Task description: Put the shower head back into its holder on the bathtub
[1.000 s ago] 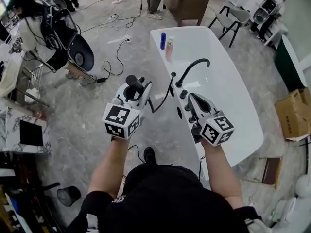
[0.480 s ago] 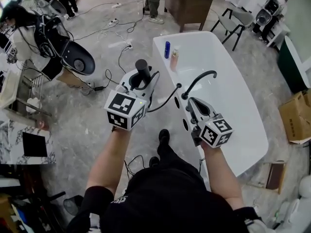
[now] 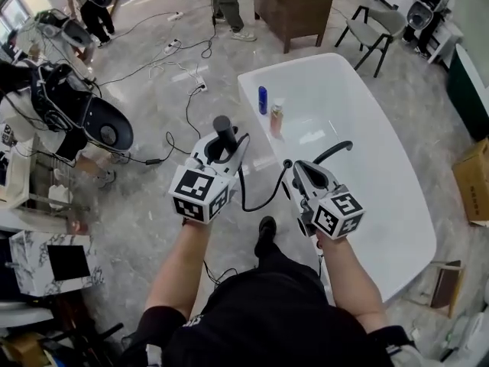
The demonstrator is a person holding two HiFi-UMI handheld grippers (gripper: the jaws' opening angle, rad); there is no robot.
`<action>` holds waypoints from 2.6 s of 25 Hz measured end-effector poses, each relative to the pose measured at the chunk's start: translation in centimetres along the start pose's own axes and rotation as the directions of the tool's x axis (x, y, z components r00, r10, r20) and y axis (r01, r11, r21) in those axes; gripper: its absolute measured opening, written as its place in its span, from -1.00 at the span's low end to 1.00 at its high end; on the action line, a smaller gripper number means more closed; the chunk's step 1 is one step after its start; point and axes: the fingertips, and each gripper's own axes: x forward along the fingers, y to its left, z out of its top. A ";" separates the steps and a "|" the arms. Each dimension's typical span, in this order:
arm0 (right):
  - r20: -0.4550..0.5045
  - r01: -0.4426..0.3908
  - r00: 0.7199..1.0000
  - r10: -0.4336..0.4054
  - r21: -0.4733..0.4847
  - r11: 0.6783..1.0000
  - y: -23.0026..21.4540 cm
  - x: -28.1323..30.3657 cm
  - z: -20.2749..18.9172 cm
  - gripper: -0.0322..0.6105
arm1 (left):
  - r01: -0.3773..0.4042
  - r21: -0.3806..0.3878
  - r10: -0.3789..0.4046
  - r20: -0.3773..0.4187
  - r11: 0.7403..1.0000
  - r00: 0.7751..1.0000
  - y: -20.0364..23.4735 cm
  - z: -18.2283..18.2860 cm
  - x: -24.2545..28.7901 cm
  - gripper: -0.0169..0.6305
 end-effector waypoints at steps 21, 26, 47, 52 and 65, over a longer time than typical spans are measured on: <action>-0.085 0.289 0.956 -0.281 0.108 0.951 -7.4 14.0 -0.2 -0.85 | 0.302 -0.026 -0.304 -0.087 0.953 0.949 12.0 -3.8 14.3 -0.58; -0.075 0.415 0.910 -0.409 0.178 0.892 -6.5 14.7 -2.2 -0.85 | 0.426 -0.028 -0.426 -0.128 0.904 0.896 12.8 -6.2 14.7 -0.58; -0.263 0.647 0.762 -0.592 0.342 0.681 -13.1 15.1 -26.4 -0.42 | 0.651 -0.054 -0.636 -0.289 0.757 0.715 5.9 -25.4 21.2 -0.58; -0.286 0.676 0.736 -0.614 0.376 0.634 -15.8 16.0 -33.3 -0.39 | 0.651 -0.071 -0.635 -0.323 0.756 0.702 5.2 -30.6 22.5 -0.58; -0.378 0.760 0.647 -0.662 0.383 0.525 -23.1 19.7 -47.0 -0.23 | 0.629 -0.087 -0.615 -0.347 0.773 0.708 6.0 -40.3 25.6 -0.58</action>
